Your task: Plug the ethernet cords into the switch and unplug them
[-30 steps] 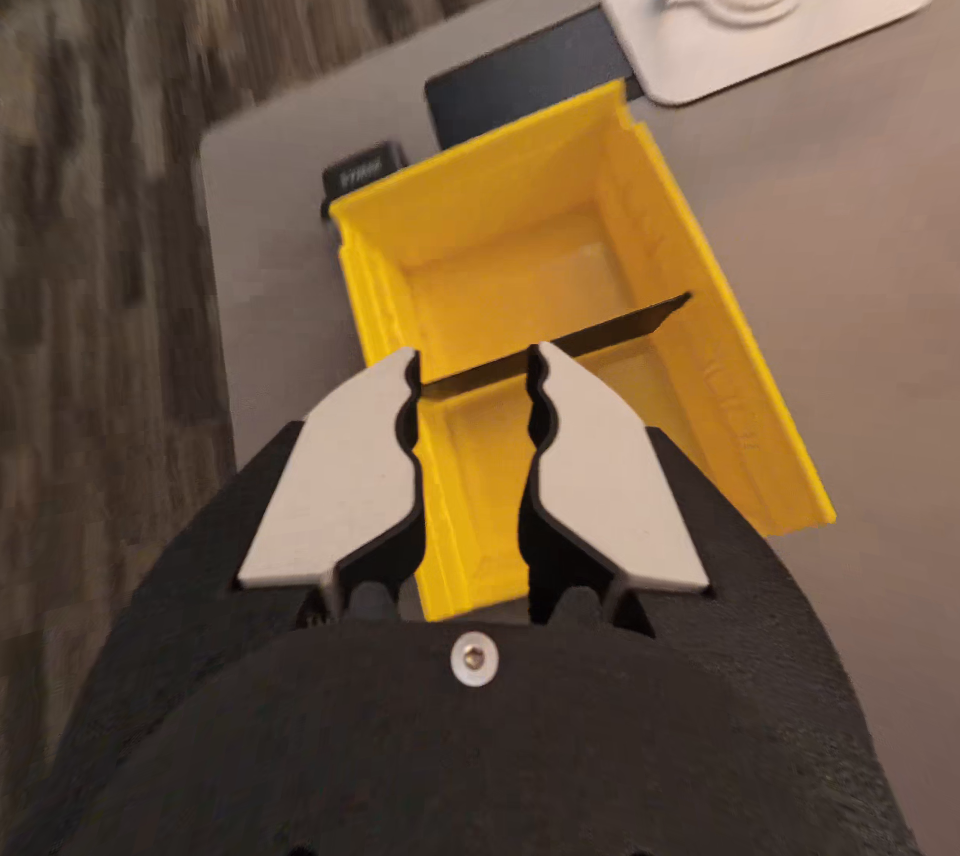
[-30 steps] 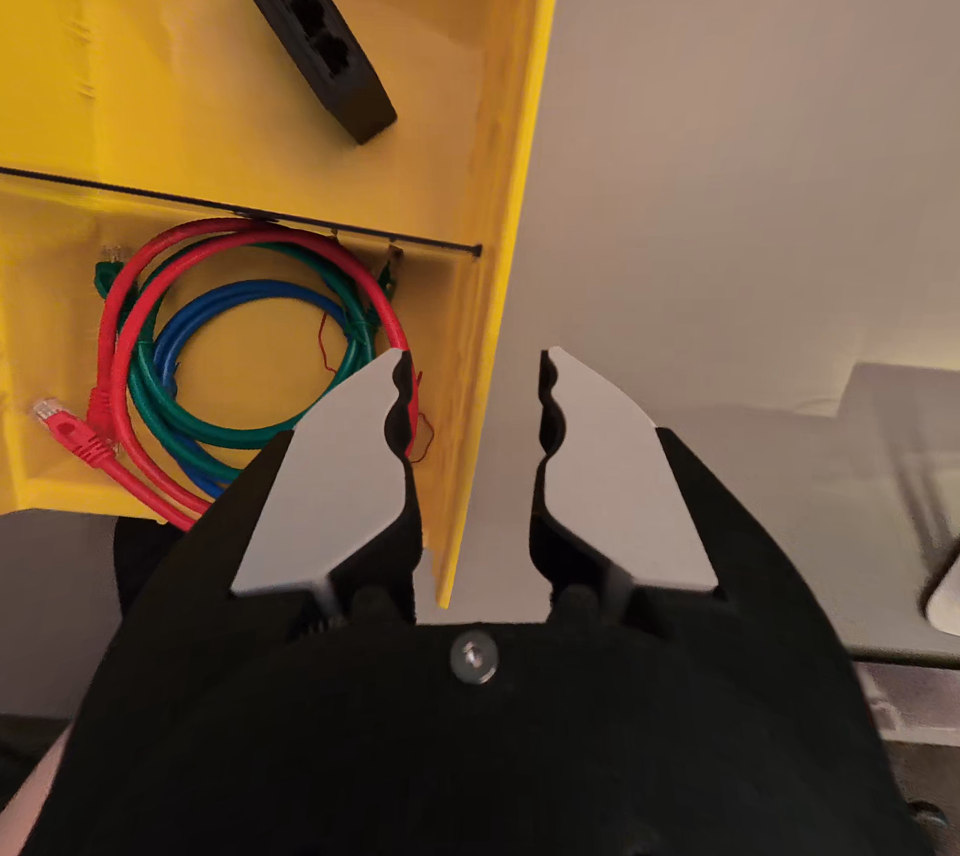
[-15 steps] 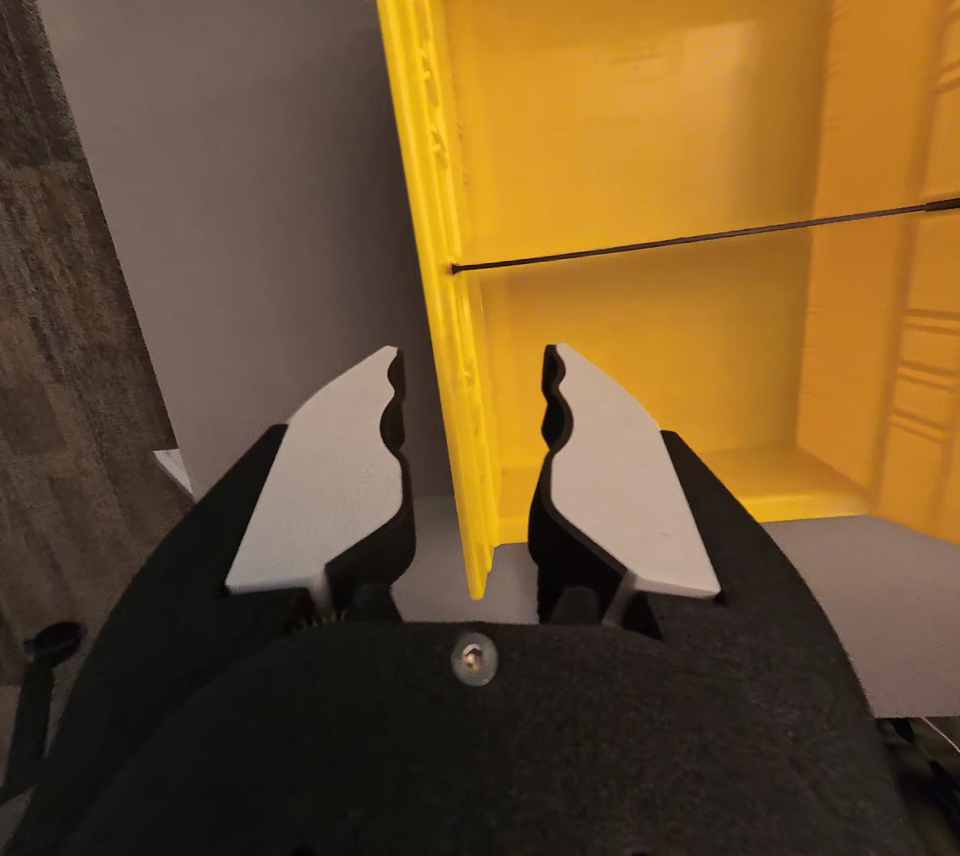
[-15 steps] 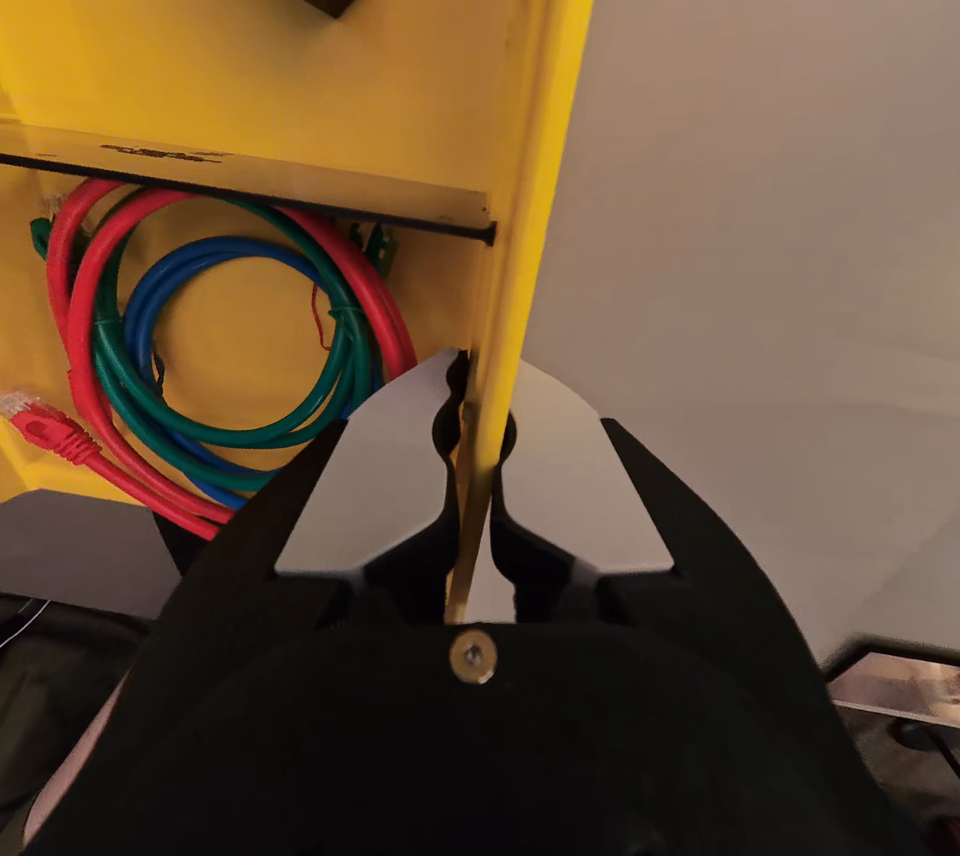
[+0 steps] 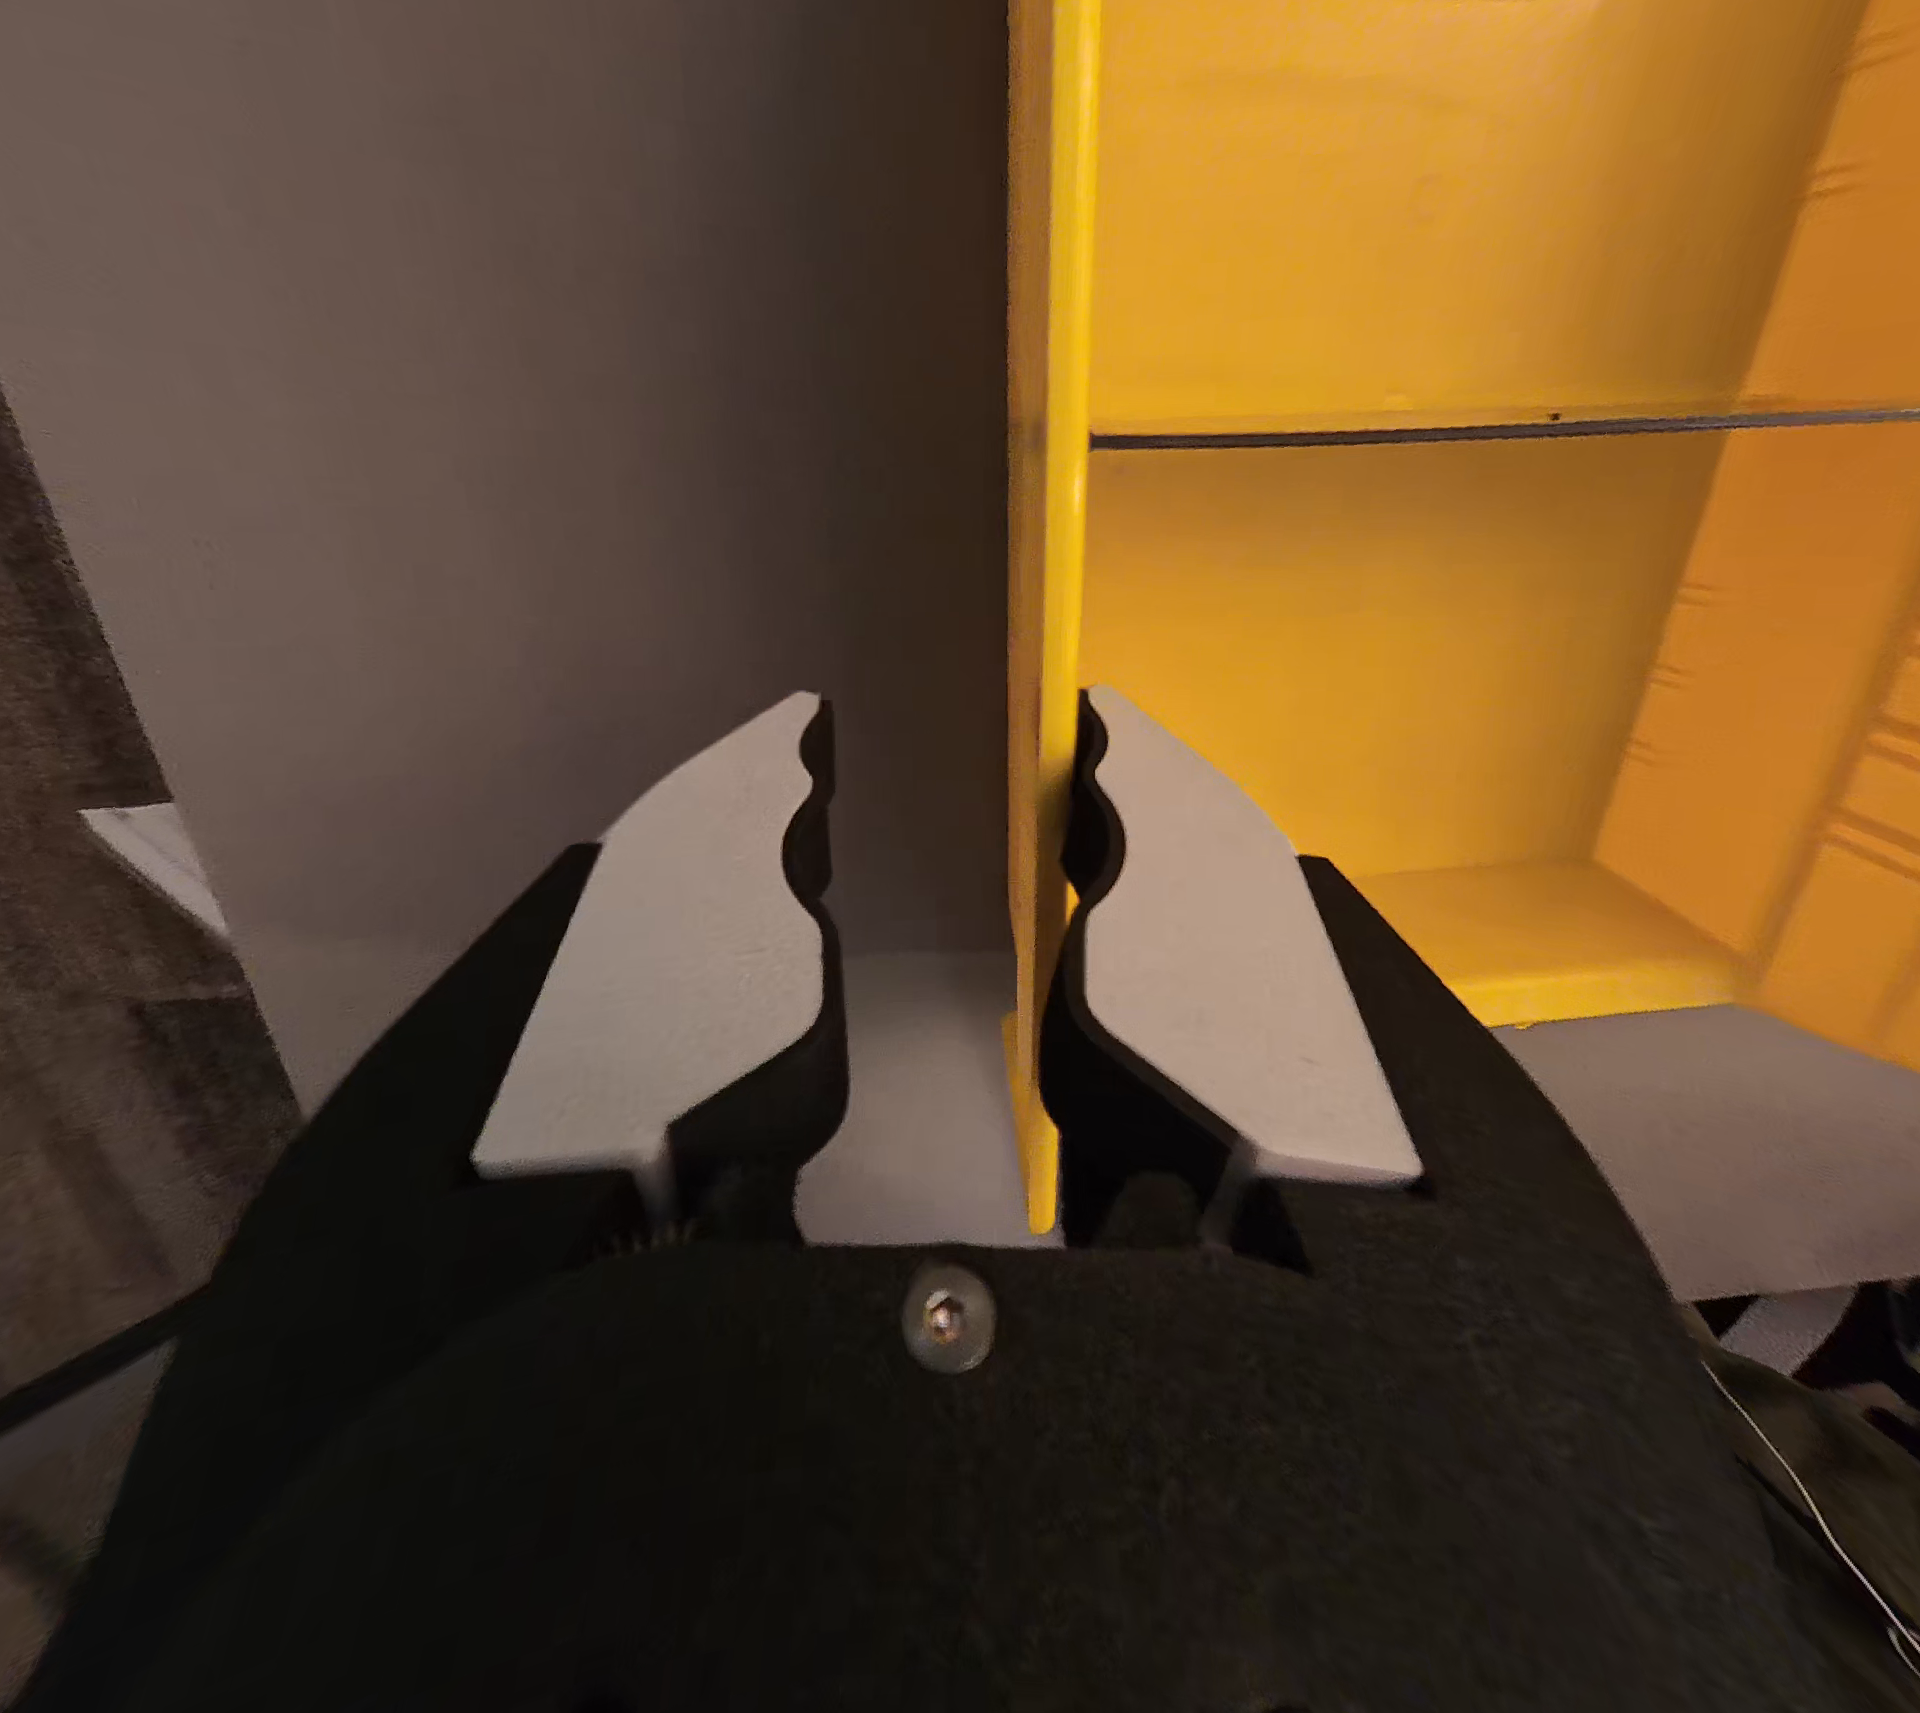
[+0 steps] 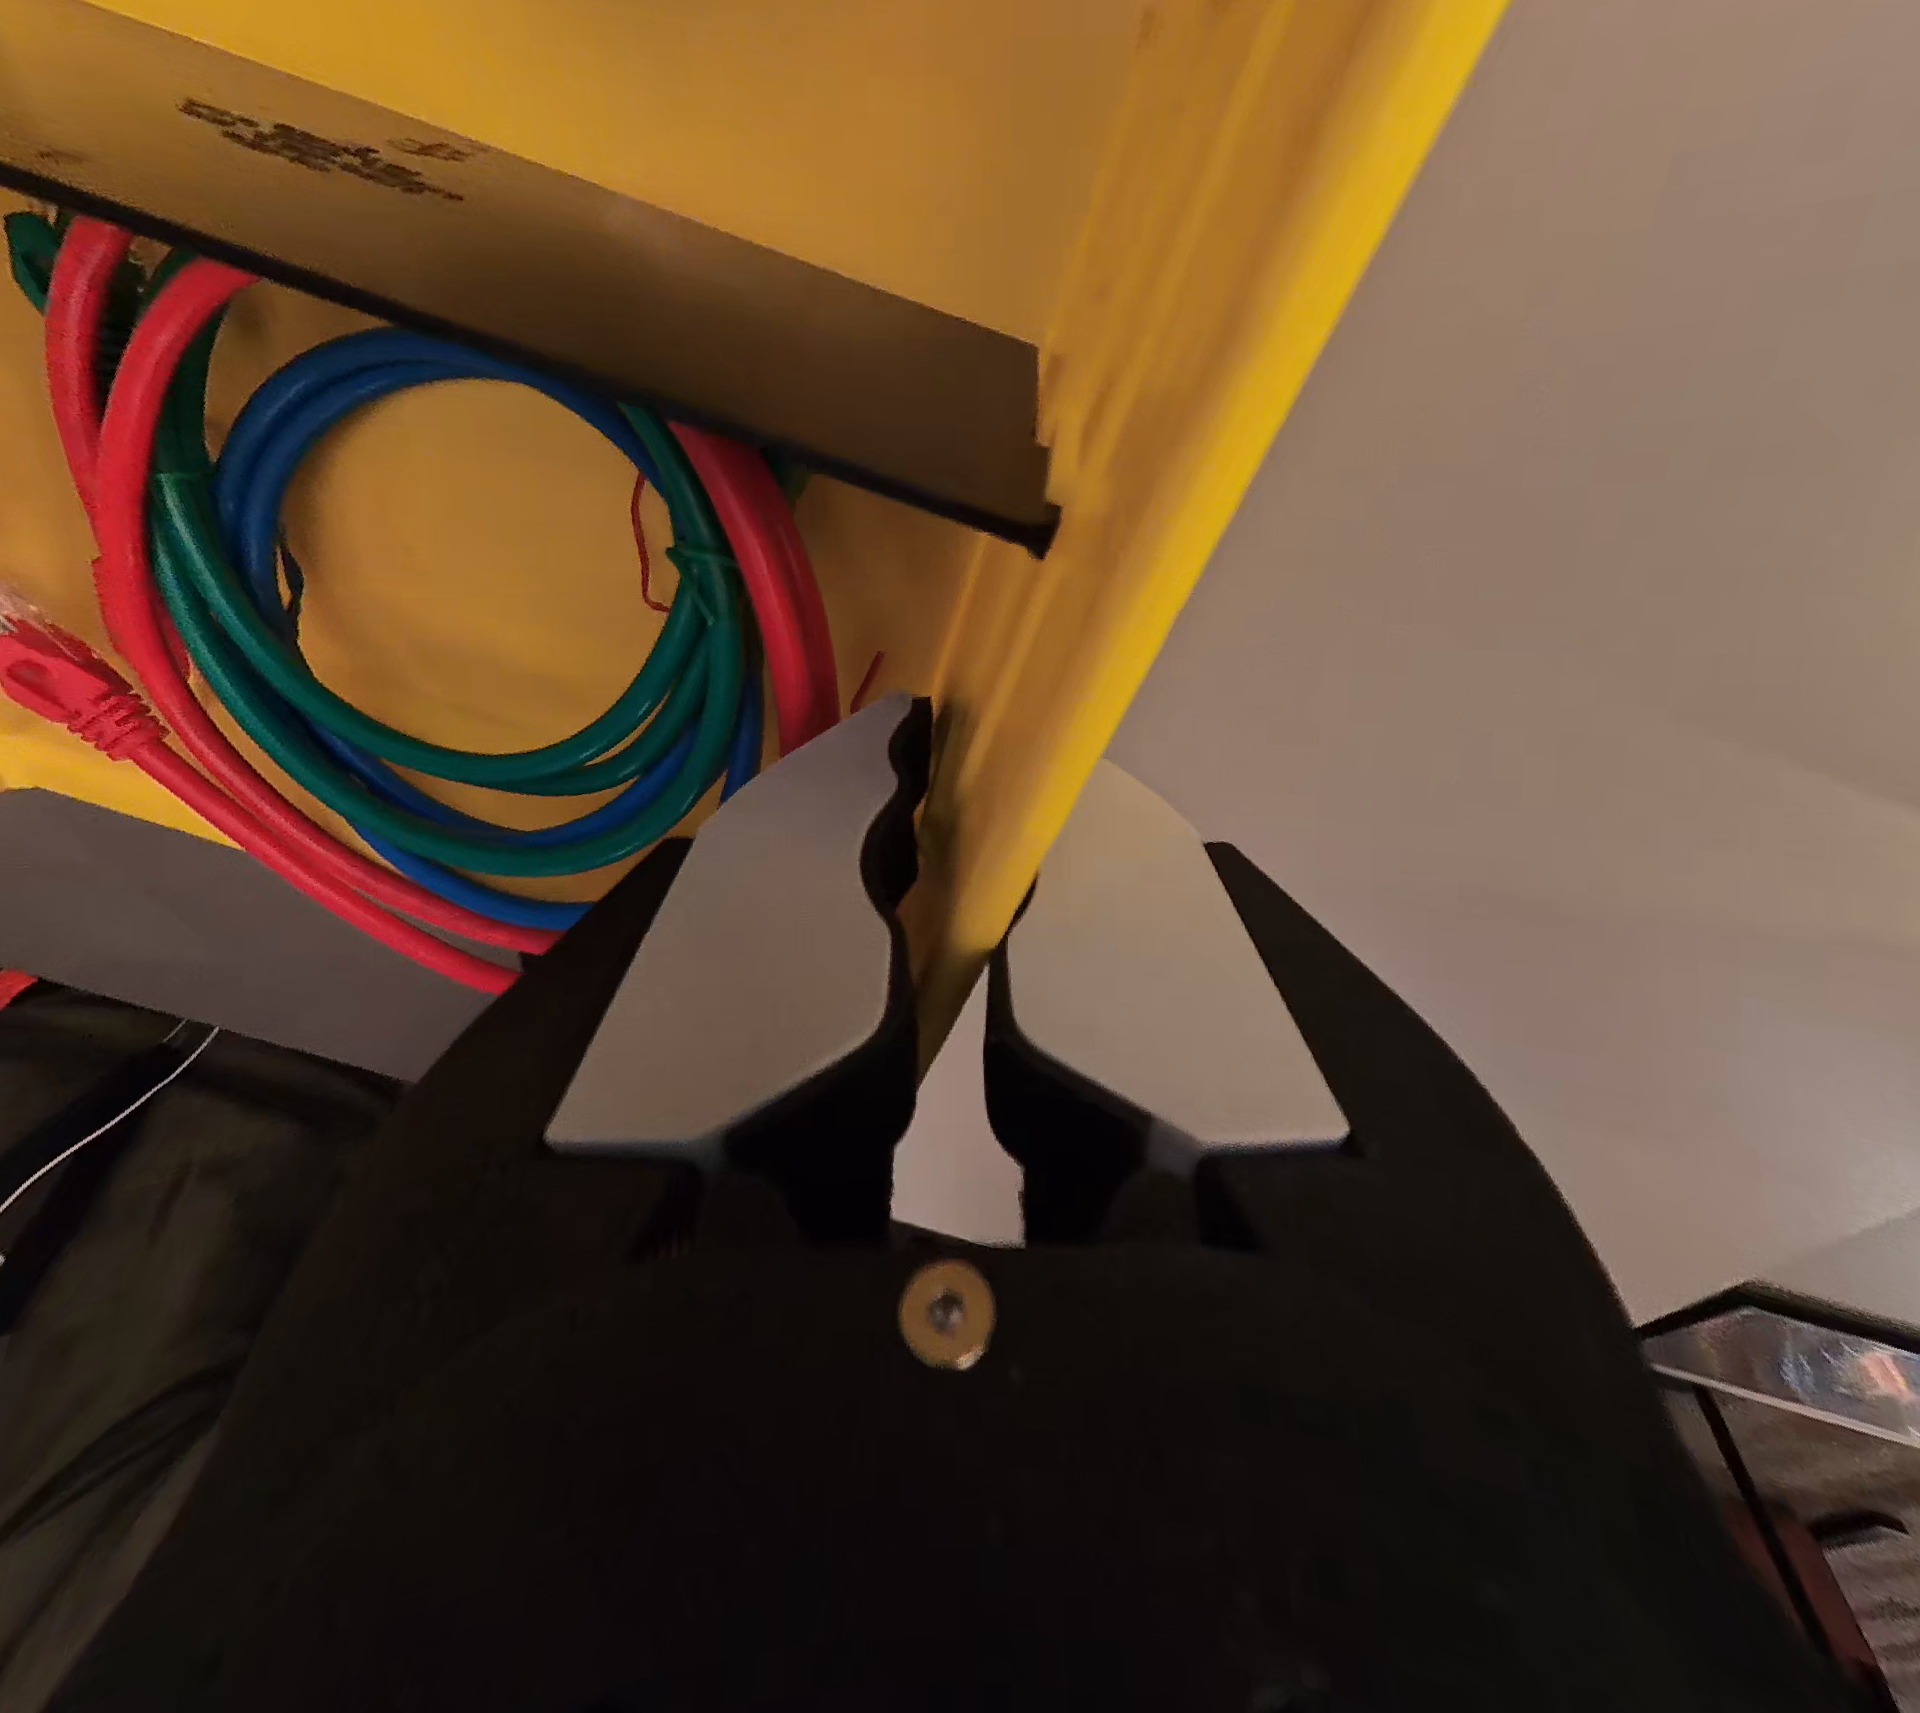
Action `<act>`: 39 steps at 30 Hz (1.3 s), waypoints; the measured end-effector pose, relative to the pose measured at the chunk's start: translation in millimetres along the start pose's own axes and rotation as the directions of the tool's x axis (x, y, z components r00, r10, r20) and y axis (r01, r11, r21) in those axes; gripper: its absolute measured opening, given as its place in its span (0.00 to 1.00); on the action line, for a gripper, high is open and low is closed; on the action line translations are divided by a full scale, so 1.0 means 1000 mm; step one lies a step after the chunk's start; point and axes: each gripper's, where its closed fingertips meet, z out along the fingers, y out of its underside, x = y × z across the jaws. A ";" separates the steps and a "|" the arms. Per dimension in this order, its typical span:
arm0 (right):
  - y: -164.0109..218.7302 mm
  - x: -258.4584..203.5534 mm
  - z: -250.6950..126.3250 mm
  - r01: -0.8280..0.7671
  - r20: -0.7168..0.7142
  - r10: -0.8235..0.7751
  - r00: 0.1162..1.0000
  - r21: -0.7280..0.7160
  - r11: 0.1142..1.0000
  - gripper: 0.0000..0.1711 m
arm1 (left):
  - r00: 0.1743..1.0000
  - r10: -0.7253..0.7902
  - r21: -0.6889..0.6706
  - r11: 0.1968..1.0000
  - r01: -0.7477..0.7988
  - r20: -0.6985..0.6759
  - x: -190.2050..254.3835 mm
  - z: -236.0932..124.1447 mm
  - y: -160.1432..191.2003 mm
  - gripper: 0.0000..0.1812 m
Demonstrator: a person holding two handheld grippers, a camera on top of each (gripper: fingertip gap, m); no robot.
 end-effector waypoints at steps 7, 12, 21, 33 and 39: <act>-0.020 -0.056 0.008 0.048 0.014 -0.048 0.999 -0.061 0.997 0.04 | 0.999 0.022 -0.057 0.998 -0.025 -0.048 0.011 0.012 0.002 0.13; -0.038 -0.095 0.014 0.066 -0.005 -0.067 0.998 -0.065 0.996 0.04 | 0.996 0.046 -0.173 0.983 -0.058 -0.076 0.019 0.025 0.014 0.05; -0.047 -0.127 0.021 0.038 -0.027 -0.040 0.999 -0.061 0.997 0.03 | 0.984 0.174 -0.247 0.953 -0.174 -0.023 0.047 0.029 0.017 0.06; -0.041 -0.140 0.024 0.011 -0.070 -0.017 0.997 -0.082 0.997 0.06 | 0.944 0.327 -0.351 0.889 -0.293 0.039 0.084 0.030 0.030 0.15; -0.039 -0.144 0.029 0.040 -0.073 -0.049 0.996 -0.111 0.993 0.08 | 0.939 0.344 -0.347 0.883 -0.316 0.020 0.089 0.030 0.030 0.16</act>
